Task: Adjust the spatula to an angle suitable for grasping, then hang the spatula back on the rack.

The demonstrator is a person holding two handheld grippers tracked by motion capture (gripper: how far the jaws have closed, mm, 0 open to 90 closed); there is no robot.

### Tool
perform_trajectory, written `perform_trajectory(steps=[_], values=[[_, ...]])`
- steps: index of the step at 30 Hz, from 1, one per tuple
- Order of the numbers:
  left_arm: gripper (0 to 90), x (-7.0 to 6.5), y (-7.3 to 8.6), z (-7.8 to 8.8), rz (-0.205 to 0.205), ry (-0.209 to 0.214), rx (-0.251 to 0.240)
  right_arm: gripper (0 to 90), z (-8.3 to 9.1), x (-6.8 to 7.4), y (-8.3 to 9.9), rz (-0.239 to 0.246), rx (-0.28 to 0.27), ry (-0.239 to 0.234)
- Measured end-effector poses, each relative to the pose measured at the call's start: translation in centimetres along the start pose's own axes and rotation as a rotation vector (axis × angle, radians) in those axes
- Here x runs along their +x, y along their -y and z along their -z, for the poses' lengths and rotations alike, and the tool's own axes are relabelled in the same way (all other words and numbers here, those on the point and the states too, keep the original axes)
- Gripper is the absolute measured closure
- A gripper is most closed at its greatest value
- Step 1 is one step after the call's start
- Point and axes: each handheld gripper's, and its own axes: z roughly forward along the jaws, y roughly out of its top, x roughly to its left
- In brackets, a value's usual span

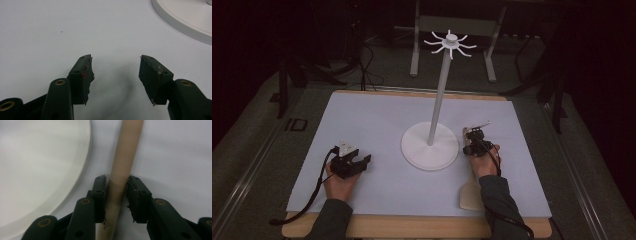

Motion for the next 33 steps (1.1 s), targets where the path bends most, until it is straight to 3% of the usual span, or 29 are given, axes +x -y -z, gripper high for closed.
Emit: perform_trajectory(steps=[7, 11, 15, 33], values=[[44.2, 0.0, 0.0, 0.0, 0.003, 0.001, 0.000, 72.3, 0.1, -0.6, -0.1, -0.026, -0.007, -0.034], [44.2, 0.0, 0.0, 0.0, 0.002, 0.000, 0.001, 74.3, 0.5, -0.6, -0.2, -0.029, -0.037, -0.054], [44.2, 0.0, 0.0, -0.1, 0.002, 0.000, 0.003, 74.9, 1.4, -0.8, -0.3, -0.032, -0.073, -0.053], [44.2, 0.0, 0.0, -0.1, -0.001, -0.003, 0.011, 75.0, 2.7, -0.8, 0.2, -0.015, -0.140, -0.072]])
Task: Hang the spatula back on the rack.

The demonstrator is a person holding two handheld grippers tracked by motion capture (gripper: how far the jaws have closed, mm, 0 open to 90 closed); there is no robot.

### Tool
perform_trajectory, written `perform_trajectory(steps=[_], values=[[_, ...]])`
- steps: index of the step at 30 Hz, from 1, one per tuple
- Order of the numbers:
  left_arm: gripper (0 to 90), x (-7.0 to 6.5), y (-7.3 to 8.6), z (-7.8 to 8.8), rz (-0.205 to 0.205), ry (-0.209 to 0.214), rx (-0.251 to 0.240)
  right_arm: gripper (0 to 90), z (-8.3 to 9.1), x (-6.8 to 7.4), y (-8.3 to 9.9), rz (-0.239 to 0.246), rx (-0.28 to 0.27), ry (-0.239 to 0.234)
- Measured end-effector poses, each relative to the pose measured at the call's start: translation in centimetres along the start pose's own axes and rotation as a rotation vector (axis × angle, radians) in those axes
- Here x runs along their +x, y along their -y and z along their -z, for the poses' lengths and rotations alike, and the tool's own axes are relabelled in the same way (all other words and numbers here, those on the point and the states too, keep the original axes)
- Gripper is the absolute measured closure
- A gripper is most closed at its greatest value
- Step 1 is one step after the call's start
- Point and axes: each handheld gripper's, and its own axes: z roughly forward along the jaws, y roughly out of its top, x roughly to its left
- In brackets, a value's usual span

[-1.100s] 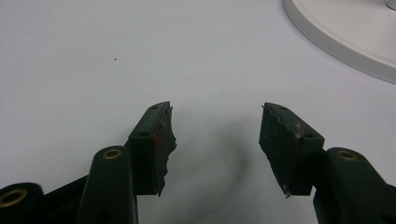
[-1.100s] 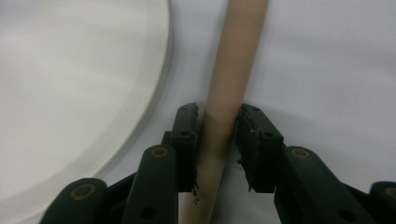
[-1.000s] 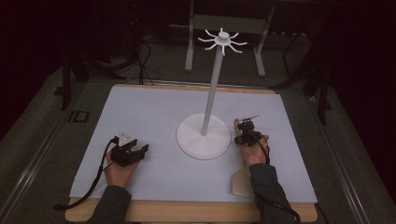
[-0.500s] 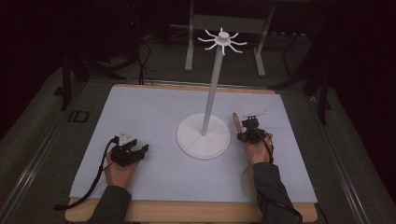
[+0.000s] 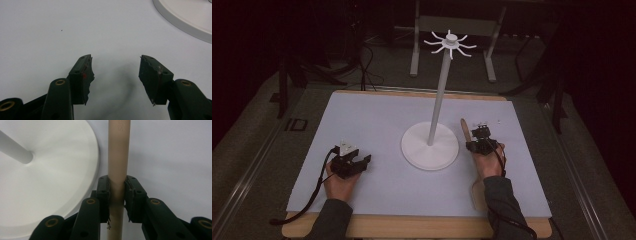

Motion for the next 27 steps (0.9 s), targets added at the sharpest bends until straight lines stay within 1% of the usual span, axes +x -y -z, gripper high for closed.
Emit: perform_trajectory(steps=[6, 10, 12, 16, 19, 23, 25, 27], values=[[44.2, 0.0, 0.0, 0.0, -0.001, -0.001, 0.000, 75.0, 0.9, 0.0, 0.2, 0.001, -0.043, -0.013], [44.2, 0.0, 0.0, 0.0, 0.000, -0.001, 0.000, 75.0, 1.8, -0.2, 0.4, -0.002, -0.088, -0.029], [44.2, 0.0, 0.0, 0.0, 0.000, -0.001, -0.001, 75.1, 2.3, -0.4, 0.6, -0.007, -0.114, -0.046], [44.2, 0.0, 0.0, 0.0, -0.001, 0.000, -0.001, 75.1, 3.6, -0.8, 1.0, -0.011, -0.187, -0.077], [44.1, 0.0, 0.0, 0.0, -0.001, 0.000, -0.001, 75.1, 4.6, -0.8, 1.3, -0.005, -0.237, -0.091], [44.1, 0.0, 0.0, 0.0, -0.001, -0.001, -0.001, 75.1, 5.8, -0.8, 1.6, 0.006, -0.296, -0.100], [44.1, 0.0, 0.0, 0.0, -0.001, -0.001, -0.001, 75.1, 6.6, -0.7, 1.8, 0.016, -0.334, -0.102], [44.1, 0.0, 0.0, 0.0, -0.001, -0.001, -0.001, 75.1, 7.0, -0.6, 1.9, 0.025, -0.354, -0.102]])
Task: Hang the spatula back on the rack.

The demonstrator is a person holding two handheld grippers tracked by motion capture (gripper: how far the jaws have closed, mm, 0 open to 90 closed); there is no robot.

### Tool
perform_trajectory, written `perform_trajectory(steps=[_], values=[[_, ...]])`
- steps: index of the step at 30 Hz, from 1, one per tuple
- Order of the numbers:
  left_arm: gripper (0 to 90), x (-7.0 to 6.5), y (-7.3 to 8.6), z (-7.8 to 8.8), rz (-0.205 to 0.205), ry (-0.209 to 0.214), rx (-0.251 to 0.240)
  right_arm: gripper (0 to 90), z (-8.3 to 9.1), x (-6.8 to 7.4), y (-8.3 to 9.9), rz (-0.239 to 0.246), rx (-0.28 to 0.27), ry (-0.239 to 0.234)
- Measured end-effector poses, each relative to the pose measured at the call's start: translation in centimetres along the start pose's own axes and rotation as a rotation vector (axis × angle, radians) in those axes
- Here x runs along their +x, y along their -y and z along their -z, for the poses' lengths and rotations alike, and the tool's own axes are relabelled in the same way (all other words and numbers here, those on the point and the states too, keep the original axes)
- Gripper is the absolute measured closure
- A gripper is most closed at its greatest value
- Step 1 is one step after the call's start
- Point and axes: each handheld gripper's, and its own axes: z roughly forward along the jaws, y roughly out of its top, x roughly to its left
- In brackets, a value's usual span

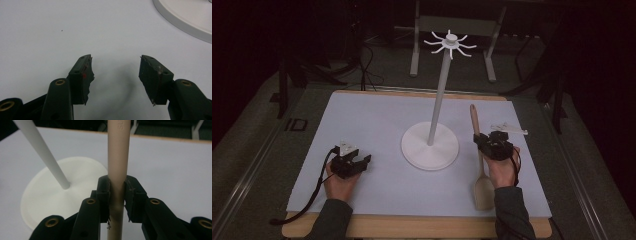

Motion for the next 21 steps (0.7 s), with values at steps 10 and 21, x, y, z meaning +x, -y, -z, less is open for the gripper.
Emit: perform_trajectory(steps=[10, 21], values=[[44.1, 0.0, 0.0, 0.0, 0.000, 0.000, 0.000, 75.1, 1.9, 0.3, -0.3, 0.021, -0.101, -0.014], [44.1, 0.0, 0.0, 0.0, 0.000, 0.000, 0.000, 75.2, 3.6, 0.9, -0.5, 0.073, -0.223, -0.051]])
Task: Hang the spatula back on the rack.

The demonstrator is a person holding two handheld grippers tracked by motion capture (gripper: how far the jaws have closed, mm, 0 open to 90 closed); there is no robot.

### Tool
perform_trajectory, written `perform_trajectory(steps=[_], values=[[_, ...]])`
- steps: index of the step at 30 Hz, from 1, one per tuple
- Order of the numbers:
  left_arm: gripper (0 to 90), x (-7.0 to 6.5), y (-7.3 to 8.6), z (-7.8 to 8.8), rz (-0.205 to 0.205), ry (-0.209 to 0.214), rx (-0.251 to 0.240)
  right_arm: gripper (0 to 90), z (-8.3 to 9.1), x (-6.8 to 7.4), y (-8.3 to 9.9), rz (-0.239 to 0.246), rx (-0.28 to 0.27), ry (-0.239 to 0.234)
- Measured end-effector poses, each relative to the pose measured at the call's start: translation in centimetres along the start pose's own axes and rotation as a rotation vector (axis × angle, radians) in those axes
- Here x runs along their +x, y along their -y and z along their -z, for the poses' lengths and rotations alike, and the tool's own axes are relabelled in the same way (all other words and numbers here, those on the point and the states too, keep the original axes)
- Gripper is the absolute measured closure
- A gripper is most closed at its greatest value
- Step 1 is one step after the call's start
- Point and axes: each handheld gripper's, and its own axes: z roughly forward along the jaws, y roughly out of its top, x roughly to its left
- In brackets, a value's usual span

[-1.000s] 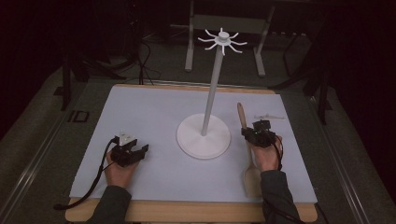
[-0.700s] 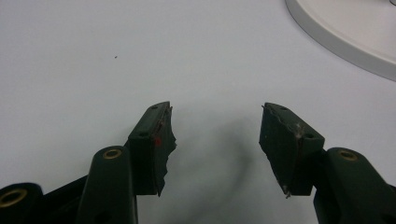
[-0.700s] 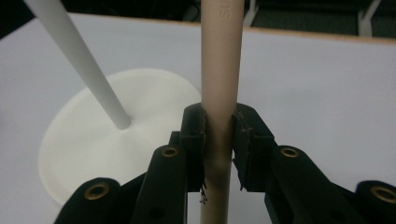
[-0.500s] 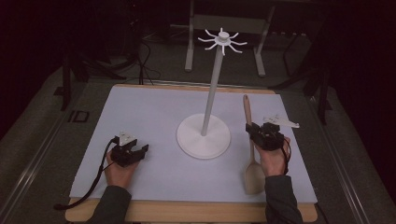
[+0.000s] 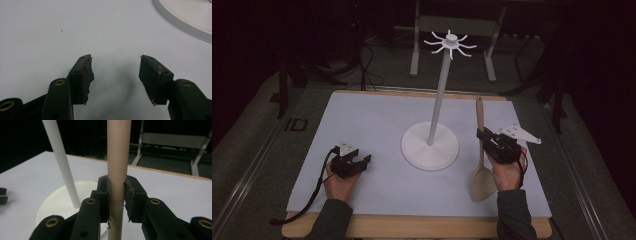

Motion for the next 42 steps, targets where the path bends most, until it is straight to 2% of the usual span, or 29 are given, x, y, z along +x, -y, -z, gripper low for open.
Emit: perform_trajectory(steps=[8, 24, 42], values=[[44.0, 0.0, 0.0, 0.0, 0.000, 0.000, 0.000, 75.1, 0.5, 0.5, -0.1, 0.034, -0.054, -0.018], [44.0, 0.0, 0.0, 0.0, 0.000, 0.001, 0.002, 75.2, 1.2, 1.1, -0.9, 0.061, -0.142, -0.043], [43.9, 0.0, 0.0, 0.0, 0.000, 0.001, 0.002, 75.2, 1.3, 1.7, -1.4, 0.075, -0.189, -0.058]])
